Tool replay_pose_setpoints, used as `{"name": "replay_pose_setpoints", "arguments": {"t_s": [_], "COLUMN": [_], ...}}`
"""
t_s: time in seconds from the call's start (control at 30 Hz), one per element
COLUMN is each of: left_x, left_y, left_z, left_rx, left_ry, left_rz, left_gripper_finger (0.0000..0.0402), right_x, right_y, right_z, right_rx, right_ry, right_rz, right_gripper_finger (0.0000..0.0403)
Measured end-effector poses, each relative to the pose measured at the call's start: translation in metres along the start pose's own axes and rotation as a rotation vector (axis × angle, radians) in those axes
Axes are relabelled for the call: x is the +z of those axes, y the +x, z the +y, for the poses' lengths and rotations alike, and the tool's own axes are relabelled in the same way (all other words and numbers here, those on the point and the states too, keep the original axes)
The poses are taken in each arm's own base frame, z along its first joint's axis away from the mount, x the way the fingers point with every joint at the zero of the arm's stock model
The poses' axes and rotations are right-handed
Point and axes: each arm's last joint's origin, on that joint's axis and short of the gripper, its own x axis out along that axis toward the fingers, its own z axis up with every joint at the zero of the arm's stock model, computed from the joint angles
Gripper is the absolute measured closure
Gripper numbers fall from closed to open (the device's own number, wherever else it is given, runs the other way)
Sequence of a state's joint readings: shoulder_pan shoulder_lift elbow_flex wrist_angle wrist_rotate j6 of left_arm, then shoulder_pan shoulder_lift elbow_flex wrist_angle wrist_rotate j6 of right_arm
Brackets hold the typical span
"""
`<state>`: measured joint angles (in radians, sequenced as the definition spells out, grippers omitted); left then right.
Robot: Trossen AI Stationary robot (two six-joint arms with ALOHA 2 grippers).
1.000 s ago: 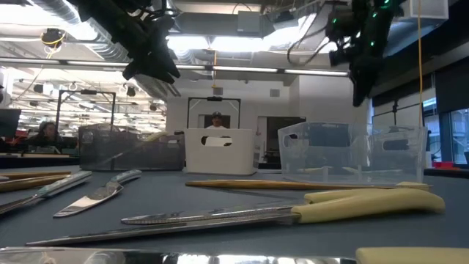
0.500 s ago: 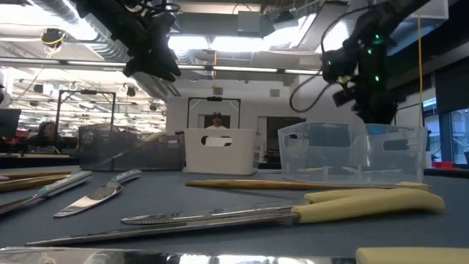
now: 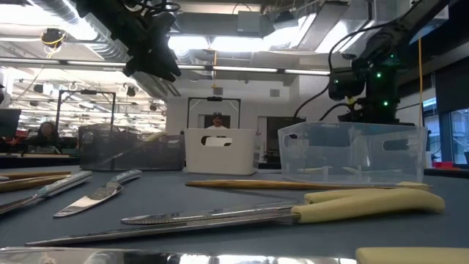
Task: Sort silverware by color (type)
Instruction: Put the top green knife into the transparent bin
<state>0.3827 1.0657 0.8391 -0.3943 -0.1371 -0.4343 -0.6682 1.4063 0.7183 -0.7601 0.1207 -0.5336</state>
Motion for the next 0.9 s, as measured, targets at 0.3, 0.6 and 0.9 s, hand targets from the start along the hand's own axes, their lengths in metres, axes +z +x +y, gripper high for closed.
{"name": "replay_pose_setpoints", "arguments": {"t_s": [0.3,0.6,0.9], "left_x": [0.0,0.0,0.0], "left_y": [0.0,0.0,0.0], "left_z": [0.0,0.0,0.0], "left_rx": [0.0,0.0,0.0], "left_ry": [0.0,-0.004,-0.003], "left_rz": [0.0,0.0,0.0], "left_gripper_finger": [0.0293,0.0293,0.0293], "right_x": [-0.003,-0.001,-0.001], "right_y": [0.009,0.02,0.028], "right_z": [0.003,0.004,0.005], "right_rx": [-0.007,0.03,0.071], "right_ry": [-0.024,-0.03,-0.037], "right_rz": [-0.013,0.031,0.07], "right_gripper_finger": [0.0217,0.022,0.031]}}
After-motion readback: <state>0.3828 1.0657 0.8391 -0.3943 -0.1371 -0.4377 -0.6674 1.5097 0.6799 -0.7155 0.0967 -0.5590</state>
